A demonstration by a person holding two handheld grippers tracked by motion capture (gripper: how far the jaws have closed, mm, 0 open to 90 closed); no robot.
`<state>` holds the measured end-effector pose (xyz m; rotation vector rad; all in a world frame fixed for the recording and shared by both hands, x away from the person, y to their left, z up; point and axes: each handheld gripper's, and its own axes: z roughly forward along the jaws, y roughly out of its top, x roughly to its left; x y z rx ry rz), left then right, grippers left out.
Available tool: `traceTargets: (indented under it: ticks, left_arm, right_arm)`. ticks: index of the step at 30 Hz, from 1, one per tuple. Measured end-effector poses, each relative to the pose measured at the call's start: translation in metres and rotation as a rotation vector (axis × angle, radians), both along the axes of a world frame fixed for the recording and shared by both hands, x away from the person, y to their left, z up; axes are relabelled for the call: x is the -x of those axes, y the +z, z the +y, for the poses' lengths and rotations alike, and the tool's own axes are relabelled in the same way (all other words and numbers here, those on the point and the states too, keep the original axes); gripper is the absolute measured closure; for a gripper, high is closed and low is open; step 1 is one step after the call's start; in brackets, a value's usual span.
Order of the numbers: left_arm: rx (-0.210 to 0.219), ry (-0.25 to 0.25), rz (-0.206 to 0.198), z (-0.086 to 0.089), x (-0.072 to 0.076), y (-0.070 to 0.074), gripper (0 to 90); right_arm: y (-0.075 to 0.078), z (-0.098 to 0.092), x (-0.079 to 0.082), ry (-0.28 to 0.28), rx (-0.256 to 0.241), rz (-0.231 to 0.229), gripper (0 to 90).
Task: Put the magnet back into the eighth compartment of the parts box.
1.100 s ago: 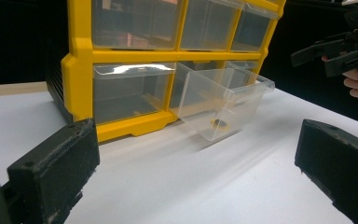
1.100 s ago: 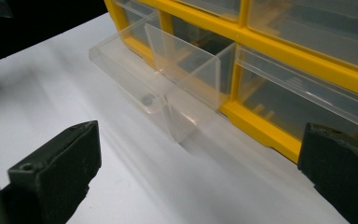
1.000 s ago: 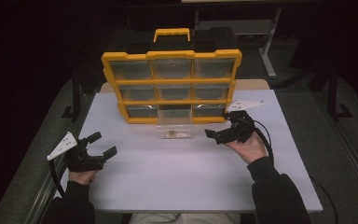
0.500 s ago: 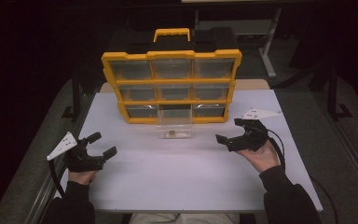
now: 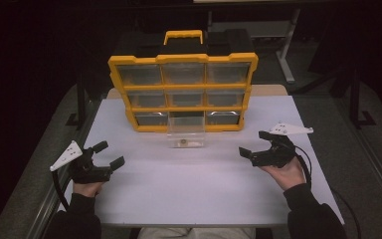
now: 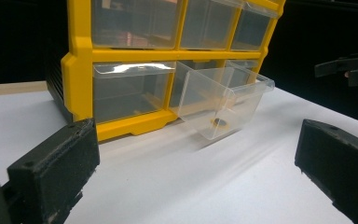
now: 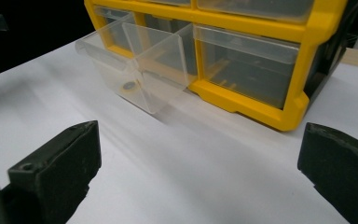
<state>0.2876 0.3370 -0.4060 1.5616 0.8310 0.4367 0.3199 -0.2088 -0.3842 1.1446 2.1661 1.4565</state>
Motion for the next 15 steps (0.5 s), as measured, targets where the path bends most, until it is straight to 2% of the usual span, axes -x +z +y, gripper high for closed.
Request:
traceTargets:
  ticks: [15]
  left_arm:
    - [-0.004, -0.006, 0.000, 0.000, 0.000, 0.000, 0.0]
  right_arm:
    - [-0.021, -0.022, 0.019, -0.056, -0.052, -0.024, 0.0]
